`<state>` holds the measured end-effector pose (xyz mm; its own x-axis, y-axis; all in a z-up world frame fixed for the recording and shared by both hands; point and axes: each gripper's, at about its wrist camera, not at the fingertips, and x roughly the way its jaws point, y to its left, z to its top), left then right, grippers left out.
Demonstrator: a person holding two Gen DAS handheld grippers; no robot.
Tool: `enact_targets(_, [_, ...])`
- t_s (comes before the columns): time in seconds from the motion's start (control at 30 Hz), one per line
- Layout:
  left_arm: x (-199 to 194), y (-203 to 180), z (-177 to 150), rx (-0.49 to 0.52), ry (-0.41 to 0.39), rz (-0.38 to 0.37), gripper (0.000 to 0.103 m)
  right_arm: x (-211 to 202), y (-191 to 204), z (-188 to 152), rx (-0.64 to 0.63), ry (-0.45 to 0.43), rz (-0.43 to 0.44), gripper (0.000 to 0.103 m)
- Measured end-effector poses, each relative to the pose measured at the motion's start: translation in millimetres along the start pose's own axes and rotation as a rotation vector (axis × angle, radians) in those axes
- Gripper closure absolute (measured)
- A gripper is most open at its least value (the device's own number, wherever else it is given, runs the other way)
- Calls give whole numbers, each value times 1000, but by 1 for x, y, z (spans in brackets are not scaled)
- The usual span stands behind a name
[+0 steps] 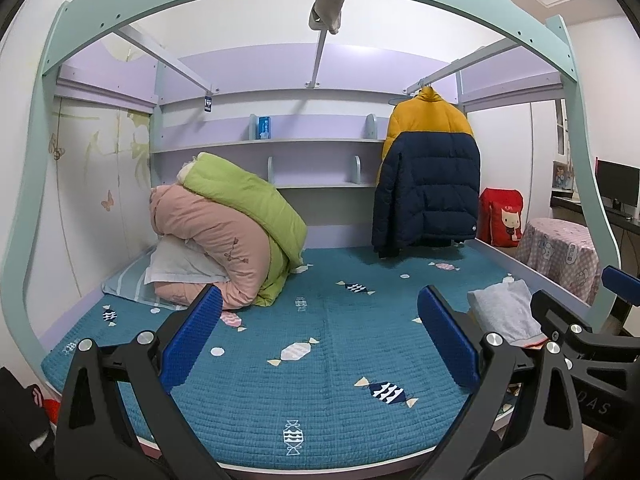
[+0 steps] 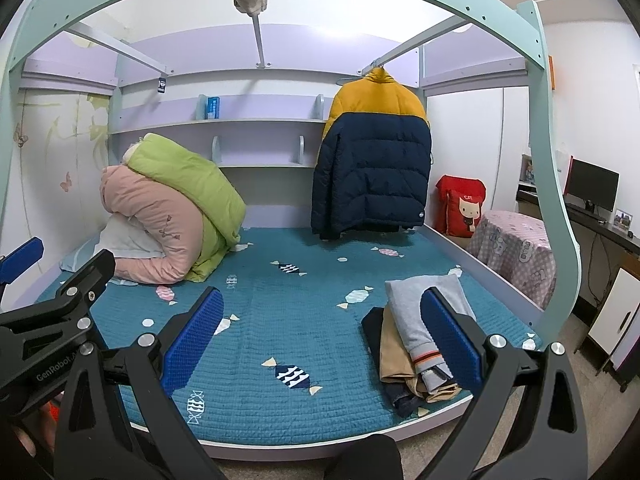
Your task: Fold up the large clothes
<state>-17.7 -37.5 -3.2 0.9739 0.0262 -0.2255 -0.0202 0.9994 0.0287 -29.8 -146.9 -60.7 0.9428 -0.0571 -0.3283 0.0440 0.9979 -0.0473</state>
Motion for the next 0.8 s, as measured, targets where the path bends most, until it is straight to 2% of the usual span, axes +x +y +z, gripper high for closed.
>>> enact_targets(0.8, [-1, -3, 0, 11, -16, -39, 5, -7, -10, 0, 16, -1, -33, 8])
